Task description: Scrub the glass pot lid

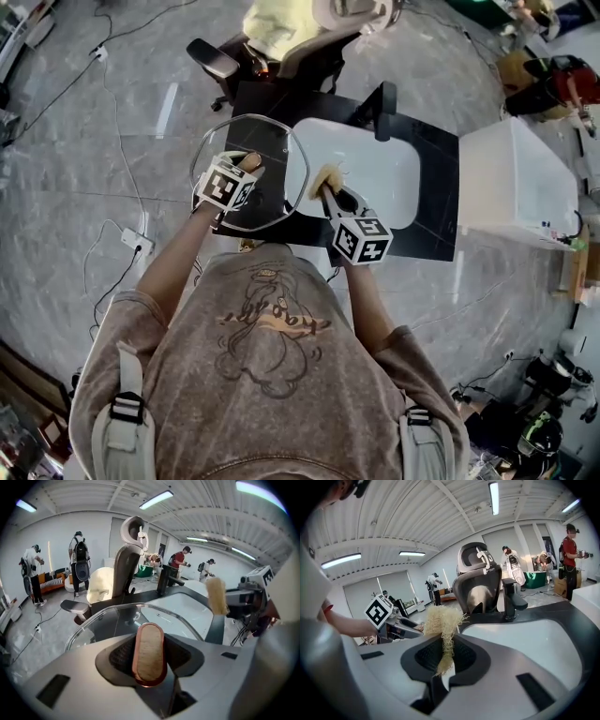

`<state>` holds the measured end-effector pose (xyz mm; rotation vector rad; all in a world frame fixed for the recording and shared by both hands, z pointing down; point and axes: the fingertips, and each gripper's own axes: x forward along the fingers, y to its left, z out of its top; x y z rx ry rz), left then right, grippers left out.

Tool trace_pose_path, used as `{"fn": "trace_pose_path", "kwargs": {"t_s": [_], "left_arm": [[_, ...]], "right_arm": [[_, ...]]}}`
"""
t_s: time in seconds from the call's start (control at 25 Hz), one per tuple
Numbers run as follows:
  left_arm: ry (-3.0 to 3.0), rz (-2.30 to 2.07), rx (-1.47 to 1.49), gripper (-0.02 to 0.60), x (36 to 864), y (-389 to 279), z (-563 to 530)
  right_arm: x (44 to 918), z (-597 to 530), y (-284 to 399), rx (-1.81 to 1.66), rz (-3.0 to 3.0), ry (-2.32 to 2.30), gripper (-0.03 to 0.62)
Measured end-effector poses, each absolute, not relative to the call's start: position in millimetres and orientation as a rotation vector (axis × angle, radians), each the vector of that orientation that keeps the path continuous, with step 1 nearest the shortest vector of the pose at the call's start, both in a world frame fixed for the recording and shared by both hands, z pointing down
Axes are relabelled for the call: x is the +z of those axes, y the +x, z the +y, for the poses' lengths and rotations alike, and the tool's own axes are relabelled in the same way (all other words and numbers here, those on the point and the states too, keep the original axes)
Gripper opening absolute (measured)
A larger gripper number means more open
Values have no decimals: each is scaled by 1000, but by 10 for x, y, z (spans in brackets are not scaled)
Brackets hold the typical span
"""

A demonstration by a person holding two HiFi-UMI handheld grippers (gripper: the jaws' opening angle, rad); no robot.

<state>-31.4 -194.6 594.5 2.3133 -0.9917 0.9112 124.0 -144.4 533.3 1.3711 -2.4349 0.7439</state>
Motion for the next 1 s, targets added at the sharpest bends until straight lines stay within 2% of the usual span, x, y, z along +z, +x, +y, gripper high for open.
{"fn": "trace_pose_path", "kwargs": {"t_s": [1.0], "left_arm": [[2246, -911, 1032, 183, 6425, -271, -1907]], "right_arm": [[5373, -1343, 1165, 778, -2412, 1389, 41]]}}
